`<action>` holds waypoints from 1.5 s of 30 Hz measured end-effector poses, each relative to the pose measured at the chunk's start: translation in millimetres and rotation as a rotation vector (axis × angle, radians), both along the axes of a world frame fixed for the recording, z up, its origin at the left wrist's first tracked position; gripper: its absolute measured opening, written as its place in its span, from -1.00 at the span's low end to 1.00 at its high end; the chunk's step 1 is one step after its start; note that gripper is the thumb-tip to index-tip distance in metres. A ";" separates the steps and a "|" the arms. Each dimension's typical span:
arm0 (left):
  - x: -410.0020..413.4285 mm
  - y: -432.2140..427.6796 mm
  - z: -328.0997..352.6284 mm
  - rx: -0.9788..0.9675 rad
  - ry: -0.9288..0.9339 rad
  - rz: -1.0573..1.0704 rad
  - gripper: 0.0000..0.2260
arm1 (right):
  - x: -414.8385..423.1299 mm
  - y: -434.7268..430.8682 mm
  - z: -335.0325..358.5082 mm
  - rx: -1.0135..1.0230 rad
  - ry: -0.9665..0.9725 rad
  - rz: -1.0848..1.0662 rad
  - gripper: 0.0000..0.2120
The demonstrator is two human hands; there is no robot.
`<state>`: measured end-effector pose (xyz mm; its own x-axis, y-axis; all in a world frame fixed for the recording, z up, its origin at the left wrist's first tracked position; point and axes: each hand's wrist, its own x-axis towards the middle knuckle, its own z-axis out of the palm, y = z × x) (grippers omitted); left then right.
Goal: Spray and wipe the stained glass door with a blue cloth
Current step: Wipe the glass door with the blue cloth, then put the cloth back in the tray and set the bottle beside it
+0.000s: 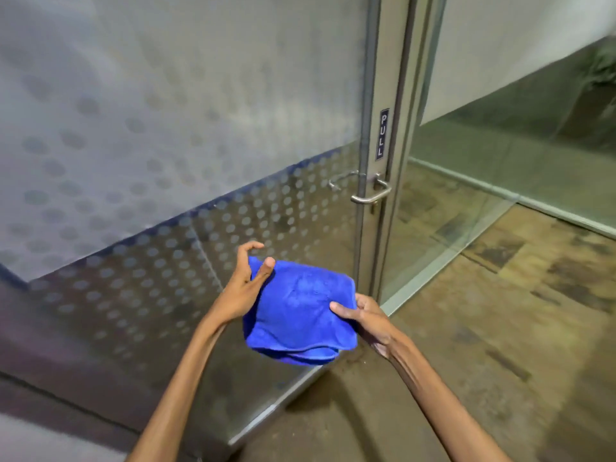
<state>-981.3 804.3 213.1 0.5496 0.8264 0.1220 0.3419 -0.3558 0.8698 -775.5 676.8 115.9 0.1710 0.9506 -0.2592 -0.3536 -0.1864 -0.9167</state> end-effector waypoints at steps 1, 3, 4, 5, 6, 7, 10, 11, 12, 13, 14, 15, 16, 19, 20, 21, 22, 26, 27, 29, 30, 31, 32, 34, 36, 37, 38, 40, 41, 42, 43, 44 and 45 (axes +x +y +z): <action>8.9 0.1 -6.7 -0.085 0.102 -0.018 -0.60 | 12.9 -9.4 2.7 0.008 0.006 -0.071 -0.68; 27.2 -2.8 -26.5 -0.319 0.242 -0.081 -0.51 | 34.4 -25.8 8.8 0.025 -0.023 -0.215 -0.87; 37.5 -5.5 -36.7 -0.414 0.276 -0.137 -0.44 | 43.3 -33.8 10.4 0.023 -0.034 -0.288 -0.91; 48.8 -8.2 -46.4 -0.476 0.296 -0.201 -0.36 | 52.9 -41.2 10.0 0.023 -0.041 -0.346 -0.87; 61.2 -10.2 -55.2 -0.520 0.306 -0.260 -0.27 | 62.9 -49.0 9.4 0.020 -0.044 -0.389 -0.80; 75.1 -13.3 -61.3 -0.546 0.314 -0.308 -0.20 | 73.2 -57.3 7.6 0.010 -0.049 -0.417 -0.74; 121.7 -21.4 -71.6 -0.530 0.397 -0.398 -0.03 | 107.9 -83.9 3.7 -0.002 -0.085 -0.516 -0.82; 137.9 -25.1 -72.8 -0.526 0.426 -0.417 0.00 | 120.8 -93.1 2.5 -0.017 -0.129 -0.557 -0.86; 153.6 -29.8 -72.9 -0.530 0.445 -0.434 0.02 | 133.5 -102.2 2.6 -0.035 -0.186 -0.595 -0.86; 168.2 -34.5 -73.1 -0.537 0.465 -0.447 0.02 | 145.9 -111.3 2.6 -0.049 -0.238 -0.623 -0.84; 183.1 -40.7 -71.8 -0.551 0.476 -0.454 0.00 | 158.1 -120.6 3.3 -0.058 -0.273 -0.646 -0.80; 197.9 -46.7 -71.6 -0.560 0.470 -0.445 -0.03 | 169.5 -129.7 4.8 -0.066 -0.296 -0.665 -0.78; 212.6 -53.3 -71.5 -0.573 0.441 -0.425 -0.09 | 179.8 -139.6 6.9 -0.071 -0.315 -0.678 -0.78; 258.0 -75.4 -74.6 -0.643 0.225 -0.334 -0.28 | 209.8 -167.1 15.8 -0.074 -0.373 -0.702 -0.85; 272.7 -83.6 -74.7 -0.664 0.157 -0.312 -0.32 | 220.1 -176.5 17.6 -0.074 -0.379 -0.711 -0.84; 288.5 -92.6 -75.1 -0.693 0.100 -0.304 -0.35 | 231.5 -186.4 17.1 -0.076 -0.379 -0.724 -0.84; 303.3 -102.5 -73.7 -0.723 0.047 -0.310 -0.37 | 242.1 -197.4 16.4 -0.085 -0.369 -0.746 -0.86; 357.1 -136.3 -71.7 -0.854 -0.096 -0.354 -0.33 | 278.0 -243.0 17.4 -0.096 -0.205 -0.842 -0.76; 369.2 -143.9 -71.5 -0.863 -0.106 -0.372 -0.31 | 286.1 -253.9 18.6 -0.088 -0.174 -0.866 -0.68; 390.7 -161.2 -68.3 -0.886 -0.117 -0.428 -0.31 | 300.1 -276.5 20.2 -0.080 -0.136 -0.906 -0.55; 401.0 -170.5 -67.1 -0.896 -0.124 -0.451 -0.31 | 305.0 -287.9 21.7 -0.075 -0.119 -0.925 -0.50; 411.3 -180.3 -66.2 -0.904 -0.127 -0.468 -0.33 | 310.0 -298.7 22.0 -0.073 -0.098 -0.944 -0.45; 421.0 -190.7 -63.6 -0.908 -0.128 -0.485 -0.35 | 314.7 -309.6 22.7 -0.069 -0.074 -0.966 -0.41; 439.2 -210.0 -59.5 -0.900 -0.117 -0.531 -0.37 | 323.4 -329.7 24.6 -0.071 -0.024 -1.025 -0.36; 458.3 -227.6 -58.5 -0.915 -0.092 -0.571 -0.32 | 332.8 -349.9 23.4 -0.089 -0.015 -1.100 -0.33; 468.2 -235.7 -60.0 -0.932 -0.082 -0.580 -0.29 | 336.8 -360.6 21.8 -0.105 -0.023 -1.136 -0.31; 478.0 -243.7 -61.1 -0.935 -0.076 -0.585 -0.29 | 339.8 -371.1 20.5 -0.119 -0.034 -1.166 -0.29; 498.9 -258.7 -64.6 -0.893 -0.069 -0.584 -0.30 | 344.7 -392.8 16.8 -0.150 -0.072 -1.203 -0.23; 510.4 -266.4 -67.8 -0.859 -0.072 -0.584 -0.32 | 346.9 -403.6 14.3 -0.158 -0.097 -1.210 -0.18; 521.3 -274.6 -70.2 -0.828 -0.074 -0.577 -0.33 | 349.6 -414.2 10.7 -0.155 -0.123 -1.207 -0.12; 532.9 -282.6 -73.2 -0.808 -0.078 -0.566 -0.33 | 352.5 -424.7 7.7 -0.148 -0.148 -1.188 -0.06; 544.1 -290.0 -75.3 -0.799 -0.085 -0.561 -0.34 | 355.9 -434.4 5.3 -0.138 -0.169 -1.159 -0.01; 556.1 -297.3 -77.6 -0.805 -0.096 -0.557 -0.34 | 359.8 -442.6 3.6 -0.141 -0.204 -1.124 0.02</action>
